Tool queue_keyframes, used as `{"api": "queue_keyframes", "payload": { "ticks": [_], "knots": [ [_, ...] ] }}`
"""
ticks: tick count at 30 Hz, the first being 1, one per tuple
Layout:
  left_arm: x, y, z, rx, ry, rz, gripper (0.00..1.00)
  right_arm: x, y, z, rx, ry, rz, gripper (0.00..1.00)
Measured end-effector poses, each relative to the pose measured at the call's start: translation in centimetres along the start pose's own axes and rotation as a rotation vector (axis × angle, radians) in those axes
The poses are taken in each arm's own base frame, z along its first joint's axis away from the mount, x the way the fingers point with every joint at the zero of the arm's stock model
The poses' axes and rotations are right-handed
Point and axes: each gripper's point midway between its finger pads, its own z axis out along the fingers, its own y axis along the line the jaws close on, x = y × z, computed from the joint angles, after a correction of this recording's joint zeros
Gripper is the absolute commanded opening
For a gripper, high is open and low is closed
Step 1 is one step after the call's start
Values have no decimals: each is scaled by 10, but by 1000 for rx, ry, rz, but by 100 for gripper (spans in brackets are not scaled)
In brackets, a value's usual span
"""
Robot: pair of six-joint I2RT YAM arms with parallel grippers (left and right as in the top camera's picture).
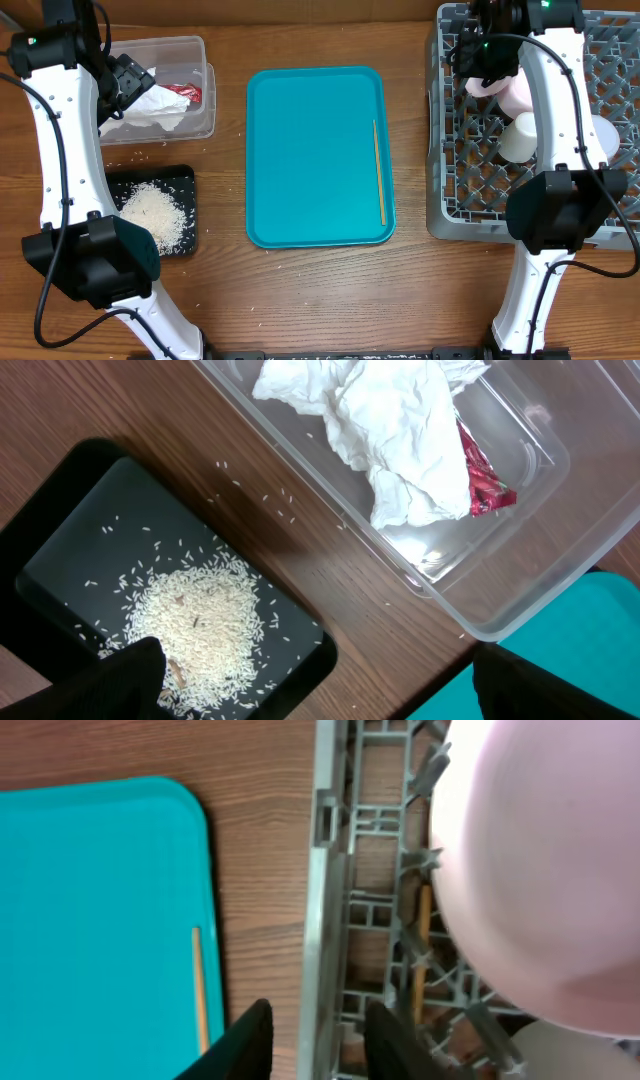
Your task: Sort waste into correct bins and load items into the dishwasher
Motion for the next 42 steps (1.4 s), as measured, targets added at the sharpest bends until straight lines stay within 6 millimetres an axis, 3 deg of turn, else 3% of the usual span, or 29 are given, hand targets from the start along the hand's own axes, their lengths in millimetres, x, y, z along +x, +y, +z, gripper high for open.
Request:
{"api": "queue_keyframes", "payload": {
  "ticks": [6, 8, 10, 12, 17, 21, 29, 42],
  "knots": [
    [0, 0, 0, 0, 0, 0, 100, 17, 37, 2, -99, 64, -23, 27],
    [0, 0, 0, 0, 0, 0, 100, 28, 60, 4, -123, 99, -59, 36],
    [0, 0, 0, 0, 0, 0, 100, 38, 87, 7, -138, 122, -103, 54],
    [0, 0, 0, 0, 0, 0, 100, 46, 109, 13, -133, 134, -139, 64],
    [0, 0, 0, 0, 0, 0, 100, 77, 145, 51, -39, 169, -209, 61],
    [0, 0, 0, 0, 0, 0, 100, 110, 146, 86, 34, 234, -206, 45],
    [0, 0, 0, 0, 0, 0, 100, 175, 121, 122, 146, 399, -174, 44],
    [0, 0, 0, 0, 0, 0, 100, 193, 118, 140, 157, 417, -186, 45]
  ]
}}
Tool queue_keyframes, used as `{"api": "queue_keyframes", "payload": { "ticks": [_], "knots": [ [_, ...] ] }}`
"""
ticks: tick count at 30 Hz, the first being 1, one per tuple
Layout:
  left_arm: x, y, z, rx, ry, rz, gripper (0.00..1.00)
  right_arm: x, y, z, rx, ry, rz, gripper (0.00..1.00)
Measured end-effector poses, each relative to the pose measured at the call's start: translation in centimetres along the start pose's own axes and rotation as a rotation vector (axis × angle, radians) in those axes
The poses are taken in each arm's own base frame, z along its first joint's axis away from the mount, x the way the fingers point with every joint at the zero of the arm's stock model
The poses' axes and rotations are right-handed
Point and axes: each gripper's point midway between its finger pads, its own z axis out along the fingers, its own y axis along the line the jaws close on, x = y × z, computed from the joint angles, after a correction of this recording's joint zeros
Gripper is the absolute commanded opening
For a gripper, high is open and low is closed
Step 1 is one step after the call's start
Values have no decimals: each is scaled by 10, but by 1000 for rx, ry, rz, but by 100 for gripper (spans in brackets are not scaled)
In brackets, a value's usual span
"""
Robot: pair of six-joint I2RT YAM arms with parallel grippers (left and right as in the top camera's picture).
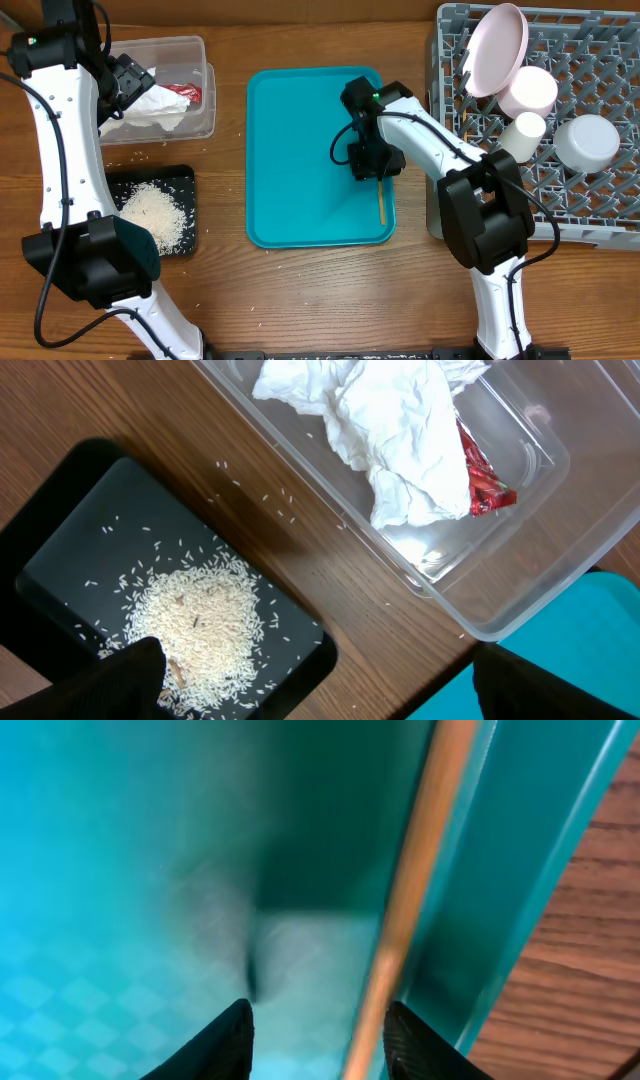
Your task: Sort waste into correct bins and load items into the dishwasher
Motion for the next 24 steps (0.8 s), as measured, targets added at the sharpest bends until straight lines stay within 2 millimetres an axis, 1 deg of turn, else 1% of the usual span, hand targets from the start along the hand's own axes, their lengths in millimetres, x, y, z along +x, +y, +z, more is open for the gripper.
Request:
{"api": "queue_keyframes", "payload": {
  "ticks": [3, 4, 5, 8, 10, 11, 15, 18, 20, 21, 24],
  "knots": [
    [0, 0, 0, 0, 0, 0, 100, -1, -1, 4, 1, -7, -1, 44],
    [0, 0, 0, 0, 0, 0, 100, -1, 0, 4, 0, -9, -1, 41],
    [0, 0, 0, 0, 0, 0, 100, -1, 0, 4, -1, -12, -3, 37],
    [0, 0, 0, 0, 0, 0, 100, -2, 0, 4, -1, -15, -2, 17],
    [0, 0, 0, 0, 0, 0, 100, -2, 0, 4, -1, -16, -9, 5],
    [0, 0, 0, 0, 0, 0, 100, -2, 0, 4, -2, -17, -10, 4],
    [0, 0, 0, 0, 0, 0, 100, 0, -1, 2, 2, -7, -1, 4],
    [0, 0, 0, 0, 0, 0, 100, 5, -4, -4, 10, 20, 4, 4],
    [0, 0, 0, 0, 0, 0, 100, -1, -6, -18, 9, 7, 12, 4],
    [0, 0, 0, 0, 0, 0, 100, -9, -8, -29, 6, -15, 20, 4],
    [0, 0, 0, 0, 0, 0, 100, -36, -21, -71, -5, -106, 50, 4]
  ]
}}
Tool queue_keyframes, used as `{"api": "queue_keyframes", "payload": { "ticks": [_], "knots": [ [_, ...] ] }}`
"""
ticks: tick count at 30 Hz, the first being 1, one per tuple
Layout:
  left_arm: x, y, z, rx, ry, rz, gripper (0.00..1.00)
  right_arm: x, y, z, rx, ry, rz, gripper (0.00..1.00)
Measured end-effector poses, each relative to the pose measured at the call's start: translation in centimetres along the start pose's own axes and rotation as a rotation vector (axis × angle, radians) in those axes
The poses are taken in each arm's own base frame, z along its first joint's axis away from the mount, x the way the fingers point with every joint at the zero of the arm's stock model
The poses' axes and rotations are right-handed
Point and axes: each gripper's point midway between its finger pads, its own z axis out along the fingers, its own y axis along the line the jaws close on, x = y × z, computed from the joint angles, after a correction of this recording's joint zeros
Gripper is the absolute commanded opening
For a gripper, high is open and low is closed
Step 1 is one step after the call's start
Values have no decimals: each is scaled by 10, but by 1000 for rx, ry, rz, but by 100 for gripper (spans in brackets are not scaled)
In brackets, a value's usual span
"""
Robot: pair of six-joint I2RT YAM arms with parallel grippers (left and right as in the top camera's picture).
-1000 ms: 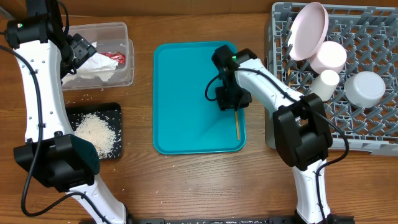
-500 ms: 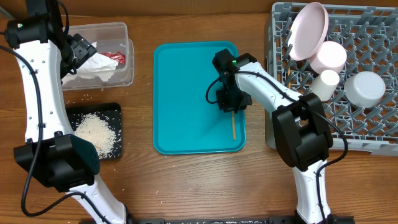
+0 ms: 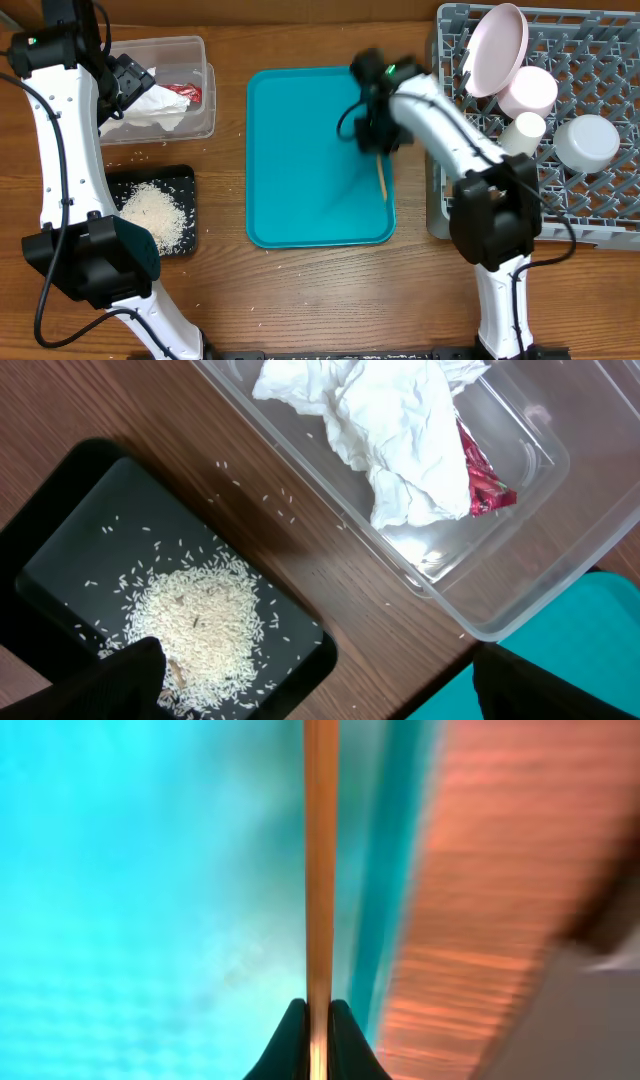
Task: Sort waste into correct bins and load items into the dishwasher
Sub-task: 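Carry the chopsticks right and lower them upright into the rack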
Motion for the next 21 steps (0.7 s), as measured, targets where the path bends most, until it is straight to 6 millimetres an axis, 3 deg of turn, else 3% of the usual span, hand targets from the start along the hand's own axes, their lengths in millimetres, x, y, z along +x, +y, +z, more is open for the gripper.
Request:
{"api": "queue_keyframes", "payload": {
  "ticks": [4, 6, 9, 14, 21],
  "knots": [
    [0, 0, 0, 0, 0, 0, 100, -34, -40, -58, 6, -120, 53, 4],
    [0, 0, 0, 0, 0, 0, 100, -44, -71, -82, 15, -170, 96, 4],
    [0, 0, 0, 0, 0, 0, 100, -46, -119, -100, 35, -201, 164, 4],
    [0, 0, 0, 0, 0, 0, 100, -39, -177, -96, 37, -172, 206, 4],
    [0, 0, 0, 0, -1, 0, 100, -22, -199, -70, 8, -91, 201, 7]
  ]
}}
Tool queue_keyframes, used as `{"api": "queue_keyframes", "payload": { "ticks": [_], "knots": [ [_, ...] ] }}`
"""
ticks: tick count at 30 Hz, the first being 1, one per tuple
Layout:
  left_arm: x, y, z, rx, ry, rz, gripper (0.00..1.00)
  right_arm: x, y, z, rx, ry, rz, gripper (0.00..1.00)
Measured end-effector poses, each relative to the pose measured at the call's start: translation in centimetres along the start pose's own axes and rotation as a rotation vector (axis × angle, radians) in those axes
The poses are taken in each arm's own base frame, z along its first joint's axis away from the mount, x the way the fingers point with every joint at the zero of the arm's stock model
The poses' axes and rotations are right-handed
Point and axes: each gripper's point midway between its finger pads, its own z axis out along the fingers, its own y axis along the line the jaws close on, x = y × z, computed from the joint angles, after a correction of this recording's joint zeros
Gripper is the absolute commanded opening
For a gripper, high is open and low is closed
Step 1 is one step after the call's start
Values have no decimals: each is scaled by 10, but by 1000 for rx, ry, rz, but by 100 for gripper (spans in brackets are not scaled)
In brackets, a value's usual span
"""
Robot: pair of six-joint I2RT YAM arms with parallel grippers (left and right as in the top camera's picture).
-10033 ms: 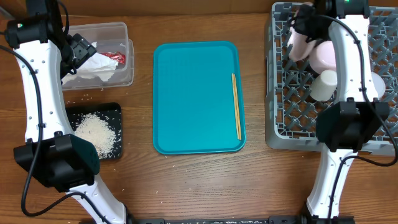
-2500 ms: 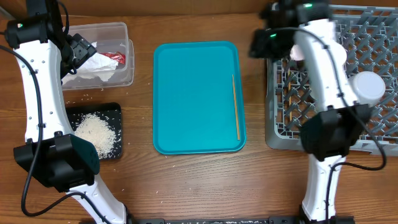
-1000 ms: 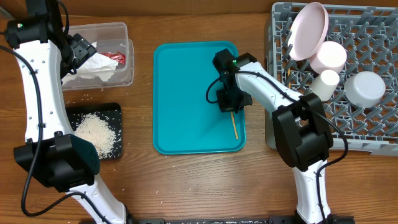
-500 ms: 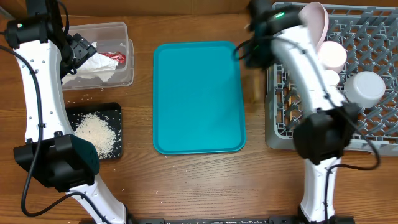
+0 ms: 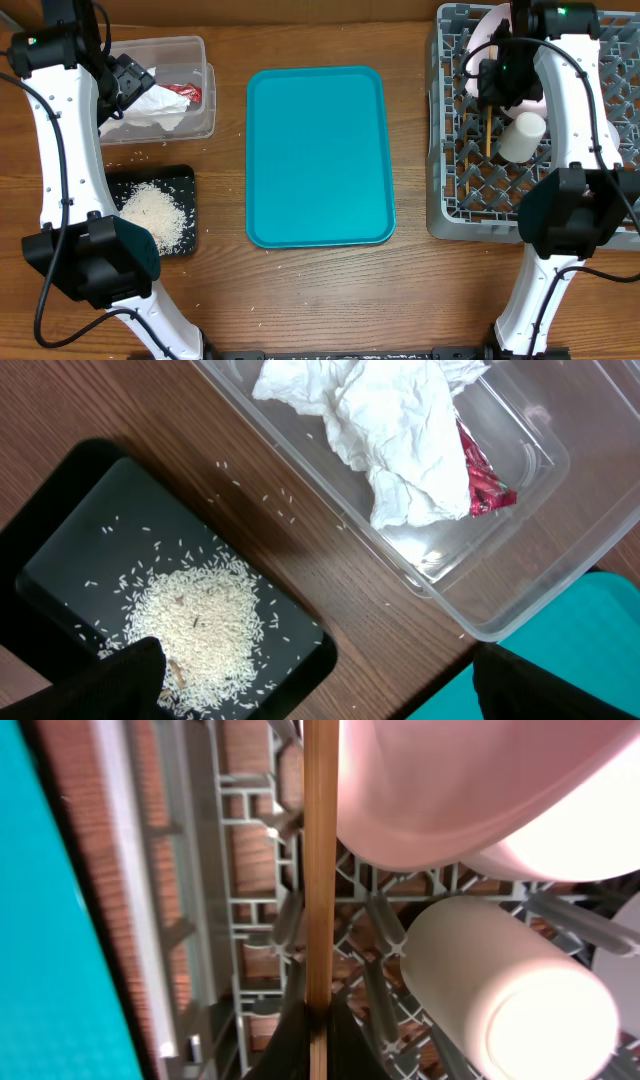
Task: Sort waste into correct bins and load items into the dishwasher
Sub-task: 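Carry the chopsticks right and lower them upright into the rack, then open the right gripper, release the chopsticks and retract toward the front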
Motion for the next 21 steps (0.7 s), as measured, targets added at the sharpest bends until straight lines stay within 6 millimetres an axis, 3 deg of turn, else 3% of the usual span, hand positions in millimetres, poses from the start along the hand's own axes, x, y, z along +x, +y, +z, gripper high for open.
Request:
{"api": "queue_keyframes", "payload": {
  "ticks": [3, 9, 17, 21],
  "knots": [
    [0, 0, 0, 0, 0, 0, 100, 7, -3, 10, -6, 35, 1, 17],
    [0, 0, 0, 0, 1, 0, 100, 11, -1, 13, -29, 51, -4, 52],
    [0, 0, 0, 0, 0, 0, 100, 16, 21, 11, -156, 74, 0, 53],
    [0, 0, 0, 0, 0, 0, 100, 16, 30, 0, -207, 58, 18, 52]
  ]
}}
